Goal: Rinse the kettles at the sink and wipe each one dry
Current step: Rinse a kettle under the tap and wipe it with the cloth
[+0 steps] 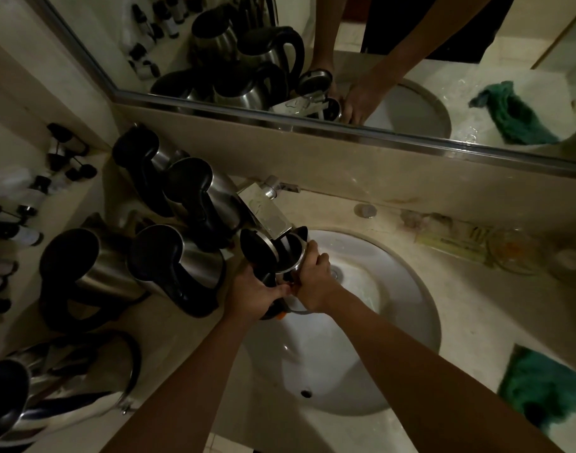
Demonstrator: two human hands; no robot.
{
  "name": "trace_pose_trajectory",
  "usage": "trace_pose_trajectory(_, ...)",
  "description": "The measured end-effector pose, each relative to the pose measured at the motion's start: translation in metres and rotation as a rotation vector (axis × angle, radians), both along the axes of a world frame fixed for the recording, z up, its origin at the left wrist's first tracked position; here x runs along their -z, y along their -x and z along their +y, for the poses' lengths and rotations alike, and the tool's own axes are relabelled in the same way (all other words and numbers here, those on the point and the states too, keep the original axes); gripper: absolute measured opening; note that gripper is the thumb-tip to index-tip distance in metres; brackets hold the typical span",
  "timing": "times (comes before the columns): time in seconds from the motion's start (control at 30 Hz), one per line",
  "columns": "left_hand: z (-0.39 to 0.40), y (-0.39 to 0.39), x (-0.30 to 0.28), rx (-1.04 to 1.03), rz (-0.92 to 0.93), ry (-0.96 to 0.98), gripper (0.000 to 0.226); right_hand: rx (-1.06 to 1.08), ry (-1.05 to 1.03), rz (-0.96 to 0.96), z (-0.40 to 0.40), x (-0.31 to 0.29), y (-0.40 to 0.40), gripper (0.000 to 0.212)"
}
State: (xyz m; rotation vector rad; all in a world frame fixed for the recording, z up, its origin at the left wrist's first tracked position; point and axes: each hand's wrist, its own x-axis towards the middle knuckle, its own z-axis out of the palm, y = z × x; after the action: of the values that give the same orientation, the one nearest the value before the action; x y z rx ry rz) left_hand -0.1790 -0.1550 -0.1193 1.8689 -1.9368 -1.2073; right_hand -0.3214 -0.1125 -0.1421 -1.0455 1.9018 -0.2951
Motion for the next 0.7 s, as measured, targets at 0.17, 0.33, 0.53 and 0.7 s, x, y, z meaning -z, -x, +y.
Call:
trace_pose_trajectory(0.17, 0.001, -0.001, 0.001, -0.011, 0.013, 0.007, 0.081, -0.006, -0.006, -0.005, -0.001, 0.0, 0.0, 0.127)
trace_pose_trajectory(0.33, 0.002, 0.002, 0.005, -0.007, 0.033, -0.016, 0.079, 0.022, 0.007, -0.02, 0.005, -0.001, 0.003, 0.125)
trace_pose_trajectory(0.53, 0.004, 0.0, 0.009, -0.015, 0.048, -0.016, 0.08, 0.004, 0.009, -0.004, 0.007, 0.0, 0.002, 0.127)
trace_pose_trajectory(0.7, 0.003, -0.001, 0.011, -0.016, 0.042, -0.005, 0.08, -0.004, 0.004, -0.009, 0.005, -0.002, 0.002, 0.127)
